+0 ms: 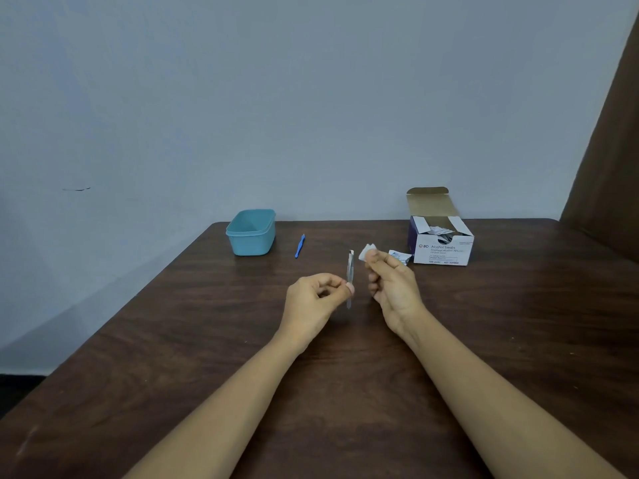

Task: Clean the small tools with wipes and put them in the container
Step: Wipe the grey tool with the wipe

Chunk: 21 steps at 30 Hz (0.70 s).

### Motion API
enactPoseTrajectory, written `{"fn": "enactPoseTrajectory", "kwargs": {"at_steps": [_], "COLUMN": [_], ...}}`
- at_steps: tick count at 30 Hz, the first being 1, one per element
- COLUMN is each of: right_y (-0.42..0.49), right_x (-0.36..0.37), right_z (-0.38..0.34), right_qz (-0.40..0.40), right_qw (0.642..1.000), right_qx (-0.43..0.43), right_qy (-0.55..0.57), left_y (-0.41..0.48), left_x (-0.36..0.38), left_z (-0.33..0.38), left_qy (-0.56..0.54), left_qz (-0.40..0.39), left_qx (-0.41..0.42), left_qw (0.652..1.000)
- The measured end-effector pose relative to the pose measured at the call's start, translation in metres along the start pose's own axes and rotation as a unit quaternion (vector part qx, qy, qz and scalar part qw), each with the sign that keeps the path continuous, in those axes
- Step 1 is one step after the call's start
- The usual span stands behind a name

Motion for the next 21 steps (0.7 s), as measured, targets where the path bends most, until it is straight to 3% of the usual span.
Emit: {"fn": "enactPoseTrajectory", "kwargs": {"at_steps": [3, 9, 21], "right_y": [0.003, 0.003, 0.000], "right_x": [-0.001, 0.009, 0.021], "right_z": [0.004, 0.005, 0.006], "right_qz": [-0.011, -0.075, -0.135], "right_qw": [1.000, 0.989, 0.969], "right_qx": [0.014, -0.017, -0.059], "right_qy": [0.004, -0.128, -0.199], "left_y": [0.001, 0.002, 0.004], "left_x": [-0.008, -0.019, -0.020], "left_z": [-0.006, -0.018, -0.019], "left_qy": [-0.071, -0.195, -0.204], "left_qz": [0.031, 0.074, 0.069], "left_qx": [-0.028, -0.084, -0.086], "left_qw": [0.997, 0.974, 0.973]}}
Point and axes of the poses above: each hand's wrist, its own y-axis towards the middle knuckle, its own x-axis out of the palm, z = x × y, the point moved 10 cm from there along y, towards the middle knuckle, and after that the axes turned 6 degrees about y, right-handed, at the moved point
